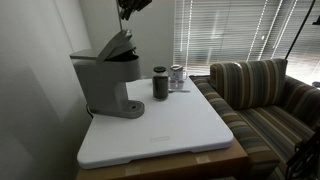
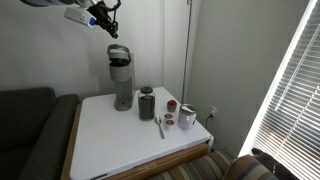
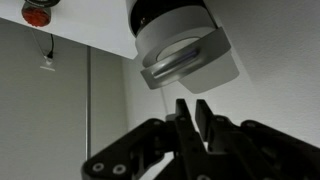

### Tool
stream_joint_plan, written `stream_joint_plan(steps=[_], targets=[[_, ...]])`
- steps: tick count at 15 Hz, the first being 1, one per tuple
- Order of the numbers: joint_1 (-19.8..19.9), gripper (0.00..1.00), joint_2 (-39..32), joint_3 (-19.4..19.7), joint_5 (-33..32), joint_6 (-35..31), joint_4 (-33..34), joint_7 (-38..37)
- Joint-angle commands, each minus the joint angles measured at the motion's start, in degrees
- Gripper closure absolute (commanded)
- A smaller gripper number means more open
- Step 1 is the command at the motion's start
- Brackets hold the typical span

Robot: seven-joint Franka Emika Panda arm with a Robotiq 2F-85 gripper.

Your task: Open the chamber of the grey coffeemaker

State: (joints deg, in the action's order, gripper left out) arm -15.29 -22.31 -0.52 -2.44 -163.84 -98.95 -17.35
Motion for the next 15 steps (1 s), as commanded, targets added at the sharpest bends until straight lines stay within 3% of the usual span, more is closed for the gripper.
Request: stream_joint_plan(steps=[1, 8, 13, 14, 15], targets=[[0.9, 0.51, 5.1, -0.5, -0.2, 3.1, -3.9, 1.7], [3.6, 0.03, 14.1, -2.8, 3.5, 14.1, -8.9, 2.7], [5.5, 0.0, 18.1, -4.8, 11.3, 20.0, -11.0, 8.0], [4.6, 0.0, 15.8, -4.1, 7.3, 18.2, -8.5, 3.7], [4.7, 0.0, 16.1, -4.3, 7.9, 18.5, -8.7, 4.3]])
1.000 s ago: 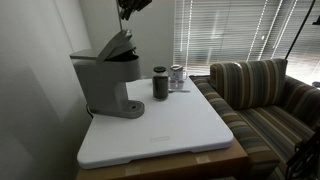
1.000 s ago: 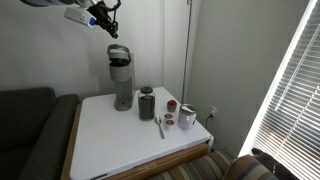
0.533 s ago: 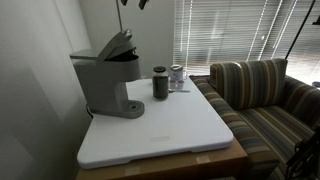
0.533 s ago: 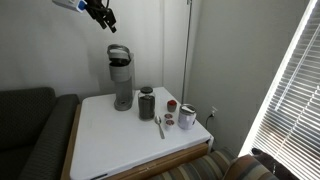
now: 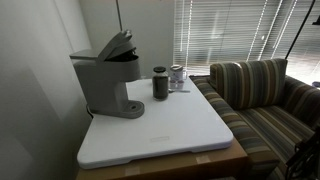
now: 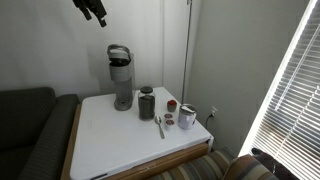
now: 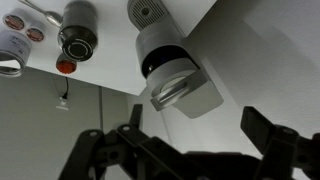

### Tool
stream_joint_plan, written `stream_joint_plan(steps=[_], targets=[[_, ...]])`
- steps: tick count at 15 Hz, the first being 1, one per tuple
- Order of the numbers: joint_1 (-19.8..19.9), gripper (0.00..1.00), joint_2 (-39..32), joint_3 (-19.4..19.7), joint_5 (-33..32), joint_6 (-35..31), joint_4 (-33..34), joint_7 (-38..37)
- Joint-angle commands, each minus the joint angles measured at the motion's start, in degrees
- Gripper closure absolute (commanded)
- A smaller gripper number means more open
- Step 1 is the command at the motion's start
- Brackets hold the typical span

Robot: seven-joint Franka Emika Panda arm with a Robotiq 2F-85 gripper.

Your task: Open the chamber of the grey coffeemaker

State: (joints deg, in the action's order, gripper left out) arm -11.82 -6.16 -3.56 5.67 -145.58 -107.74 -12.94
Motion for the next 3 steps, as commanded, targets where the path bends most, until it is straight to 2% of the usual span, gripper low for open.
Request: stream_joint_plan(steps=[1, 3], targets=[[1.3, 0.0, 0.0, -1.3, -0.4, 0.2, 0.2, -0.4], [1.2, 0.0, -0.2, -1.4, -0.5, 0.1, 0.2, -0.5]])
